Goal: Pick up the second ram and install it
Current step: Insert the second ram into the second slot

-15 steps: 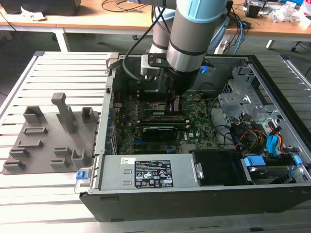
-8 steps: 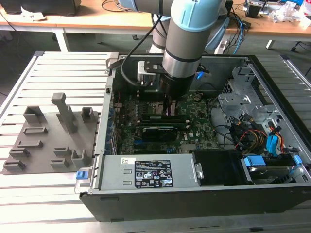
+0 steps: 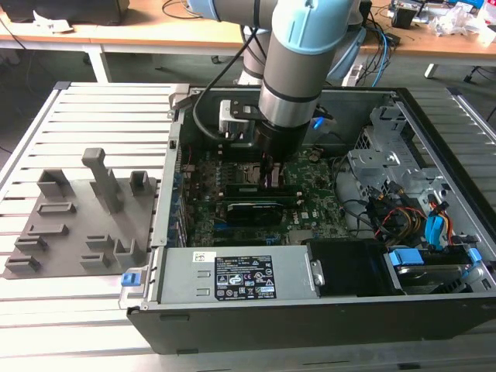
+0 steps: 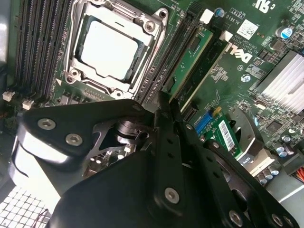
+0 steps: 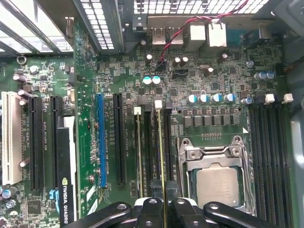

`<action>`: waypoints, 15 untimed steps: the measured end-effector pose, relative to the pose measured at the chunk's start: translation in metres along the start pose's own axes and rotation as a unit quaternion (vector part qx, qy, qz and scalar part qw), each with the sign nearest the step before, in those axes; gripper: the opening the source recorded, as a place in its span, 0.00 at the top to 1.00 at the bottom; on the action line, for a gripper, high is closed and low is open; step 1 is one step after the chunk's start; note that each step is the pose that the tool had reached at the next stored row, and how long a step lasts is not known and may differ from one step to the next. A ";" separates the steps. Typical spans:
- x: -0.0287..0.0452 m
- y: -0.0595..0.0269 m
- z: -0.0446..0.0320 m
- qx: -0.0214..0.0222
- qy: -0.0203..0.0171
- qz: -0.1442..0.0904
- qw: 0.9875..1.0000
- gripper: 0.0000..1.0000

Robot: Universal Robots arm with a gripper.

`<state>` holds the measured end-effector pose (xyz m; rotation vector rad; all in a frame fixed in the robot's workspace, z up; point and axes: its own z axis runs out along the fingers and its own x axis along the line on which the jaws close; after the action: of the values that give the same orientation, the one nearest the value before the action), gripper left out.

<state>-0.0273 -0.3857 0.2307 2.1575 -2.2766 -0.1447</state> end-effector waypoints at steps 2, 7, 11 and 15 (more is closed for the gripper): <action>0.0000 0.0000 0.0007 0.000 0.000 0.000 1.000 0.86; -0.0002 -0.0002 0.0034 0.000 0.001 0.000 1.000 0.86; -0.0002 -0.0003 0.0052 0.000 0.001 0.000 1.000 0.86; -0.0002 -0.0003 0.0054 0.000 0.001 0.000 1.000 0.86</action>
<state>-0.0273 -0.3852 0.2252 2.1567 -2.2760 -0.1429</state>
